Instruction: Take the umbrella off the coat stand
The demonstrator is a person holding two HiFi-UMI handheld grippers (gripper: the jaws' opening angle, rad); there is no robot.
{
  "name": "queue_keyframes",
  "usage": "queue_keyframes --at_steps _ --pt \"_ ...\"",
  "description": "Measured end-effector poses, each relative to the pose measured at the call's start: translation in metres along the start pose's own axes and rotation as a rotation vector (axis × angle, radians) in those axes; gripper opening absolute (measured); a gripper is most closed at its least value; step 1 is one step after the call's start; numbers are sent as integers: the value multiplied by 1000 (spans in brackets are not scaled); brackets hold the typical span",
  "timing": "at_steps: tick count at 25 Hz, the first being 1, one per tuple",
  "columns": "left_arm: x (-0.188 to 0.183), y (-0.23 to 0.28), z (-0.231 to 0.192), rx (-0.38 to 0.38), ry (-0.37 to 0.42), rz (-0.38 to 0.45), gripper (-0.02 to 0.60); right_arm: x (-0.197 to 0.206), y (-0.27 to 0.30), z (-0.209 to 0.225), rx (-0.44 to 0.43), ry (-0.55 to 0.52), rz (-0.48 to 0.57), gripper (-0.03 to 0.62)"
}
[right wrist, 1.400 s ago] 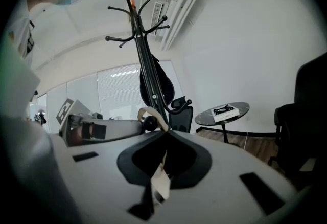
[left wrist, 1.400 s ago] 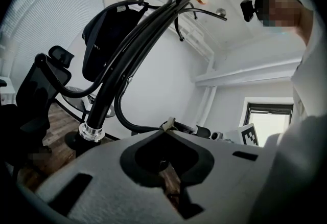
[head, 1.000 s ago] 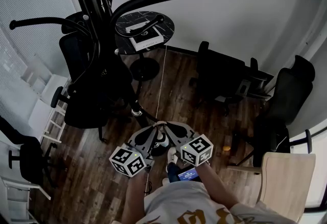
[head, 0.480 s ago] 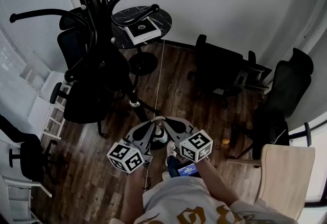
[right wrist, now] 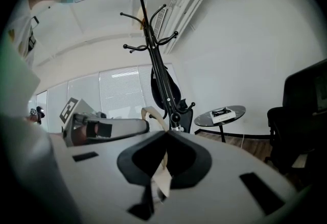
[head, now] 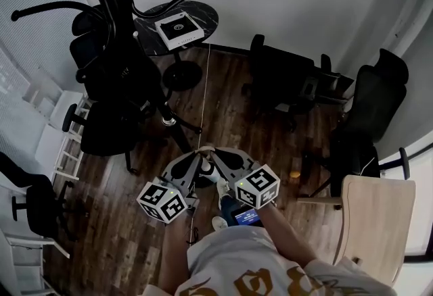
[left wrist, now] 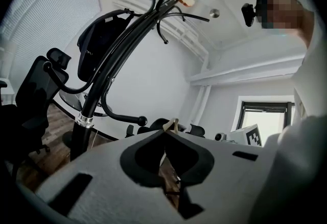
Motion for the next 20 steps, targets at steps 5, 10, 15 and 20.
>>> queue_keyframes --at_steps 5,10,15,20 --pt "7 -1 14 10 6 -1 21 0 -16 -6 3 5 7 17" --pt "10 -2 27 -4 26 15 23 -2 -30 -5 -4 18 22 18" --pt "15 0 37 -34 32 14 23 -3 -37 -2 -32 27 20 18" --pt "20 2 45 -81 25 35 21 -4 -45 2 -76 46 11 18"
Point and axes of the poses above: the fingertips, and each gripper's own axes: y forward along the fingers, z to its right, x out of its underside, the point moved 7 cm from there along -y, backward along the fingers, and after that the axes turned 9 degrees about -y, right-handed, at the moved point
